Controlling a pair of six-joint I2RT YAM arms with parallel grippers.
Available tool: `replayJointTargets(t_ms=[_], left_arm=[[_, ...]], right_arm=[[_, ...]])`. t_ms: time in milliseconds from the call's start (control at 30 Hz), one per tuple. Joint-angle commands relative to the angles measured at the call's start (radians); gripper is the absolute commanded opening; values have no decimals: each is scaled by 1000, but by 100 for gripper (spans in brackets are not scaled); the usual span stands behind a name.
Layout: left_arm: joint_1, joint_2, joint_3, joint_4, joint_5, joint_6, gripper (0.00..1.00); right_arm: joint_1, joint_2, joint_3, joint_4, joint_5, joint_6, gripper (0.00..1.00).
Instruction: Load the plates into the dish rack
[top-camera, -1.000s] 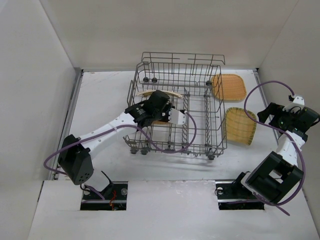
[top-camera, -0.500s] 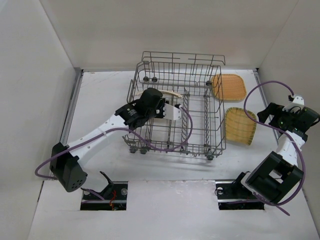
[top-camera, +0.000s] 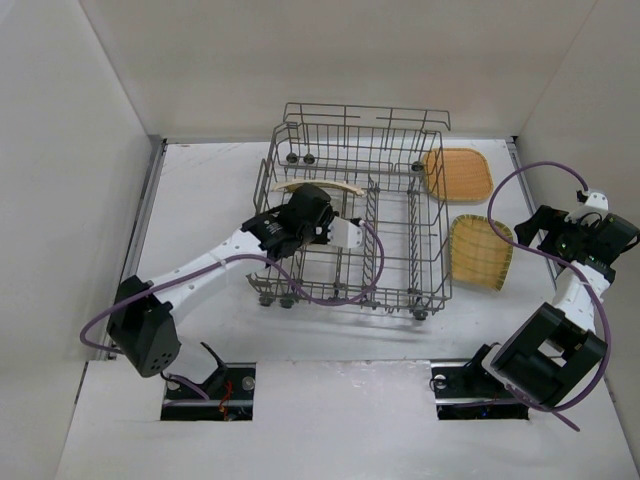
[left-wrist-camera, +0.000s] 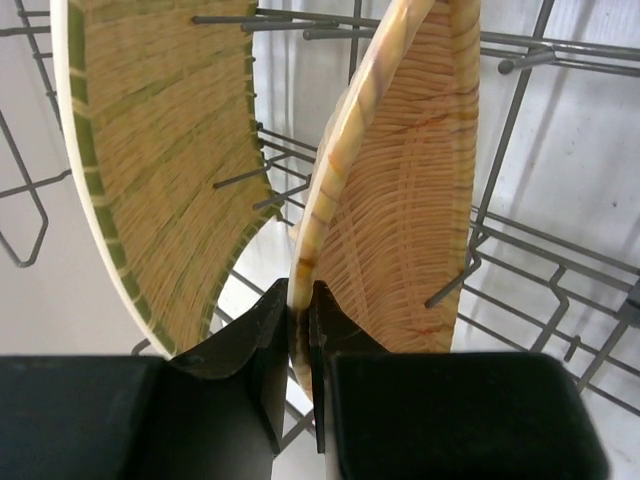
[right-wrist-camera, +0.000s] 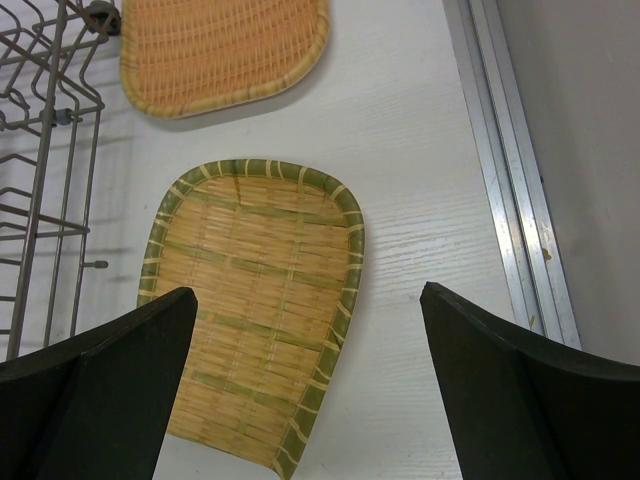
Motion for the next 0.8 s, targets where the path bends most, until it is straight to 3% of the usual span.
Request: replayJointTargets(t_ms=[0,300,433,533,633,767], left_arm=[[5,15,-1,72,24,-2,5],[-7,119,46,84,42,-2,6],[-22,134,30,121,50,-13,15],[-33,125,20,134,51,-28,34],[-35,88,14,137,56,-47,66],[-36,7,-4,137,34,-59,83]], right_arm=[[5,-11,11,37,-21,-14,100],[5,-9,13,37,-23,-16,100],[5,-9,11,36,-26,-22,100],[8,-15,8,36,-26,-27,100],[15,-21,4,36,-26,-36,100],[17,-32,-2,40,-26,-39,100]])
